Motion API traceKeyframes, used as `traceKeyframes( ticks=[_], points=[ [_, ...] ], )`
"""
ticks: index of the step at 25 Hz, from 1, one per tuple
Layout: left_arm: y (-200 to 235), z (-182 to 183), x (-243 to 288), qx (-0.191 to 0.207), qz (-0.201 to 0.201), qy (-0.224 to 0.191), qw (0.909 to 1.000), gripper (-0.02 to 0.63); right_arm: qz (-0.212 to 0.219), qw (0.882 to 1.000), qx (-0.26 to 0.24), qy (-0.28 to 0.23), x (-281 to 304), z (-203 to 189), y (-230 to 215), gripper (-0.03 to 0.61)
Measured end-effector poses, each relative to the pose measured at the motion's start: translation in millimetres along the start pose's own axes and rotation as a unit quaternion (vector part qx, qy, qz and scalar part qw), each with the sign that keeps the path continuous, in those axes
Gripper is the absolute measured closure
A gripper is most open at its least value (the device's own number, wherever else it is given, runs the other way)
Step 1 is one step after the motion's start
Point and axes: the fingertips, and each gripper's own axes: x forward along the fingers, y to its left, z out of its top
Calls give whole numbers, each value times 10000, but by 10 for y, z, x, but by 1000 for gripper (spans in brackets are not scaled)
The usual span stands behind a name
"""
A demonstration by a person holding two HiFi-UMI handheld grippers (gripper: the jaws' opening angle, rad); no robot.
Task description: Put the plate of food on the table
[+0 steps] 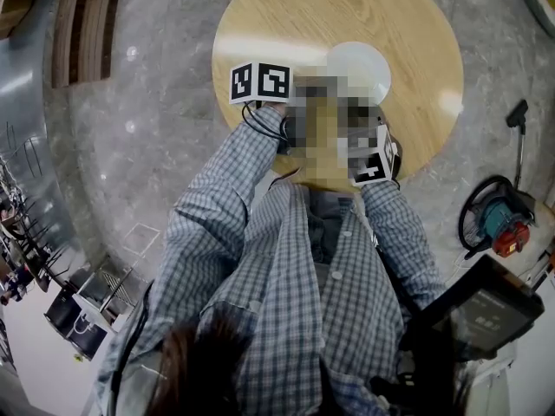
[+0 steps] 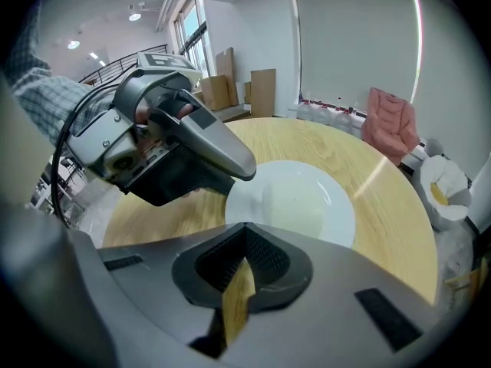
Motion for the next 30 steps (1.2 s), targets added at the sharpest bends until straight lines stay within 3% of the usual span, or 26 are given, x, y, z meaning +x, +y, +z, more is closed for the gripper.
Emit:
traceKeyframes(
  ticks=[6,15,20,24,30],
  points=[
    [-1,-65,-18,-80,-65,-45,9999,425,-71,9999,-74,-99,-30,1,-54,574],
    [-22,-201,-79,779,32,224,9967,430,-79,9992,205,-332,-84,30,-119,574],
    [-6,-140,-116,989,198,2,9949,589,-36,9990,262,-361,-99,42,-103,574],
    [-36,-120,-117,1225,143,-205,9922,606,-2,9975,481,-521,-134,59,-145,574],
    [-183,-70,-189,2067,142,-741,9755,606,-210,9906,954,-961,-273,64,-366,574]
  ],
)
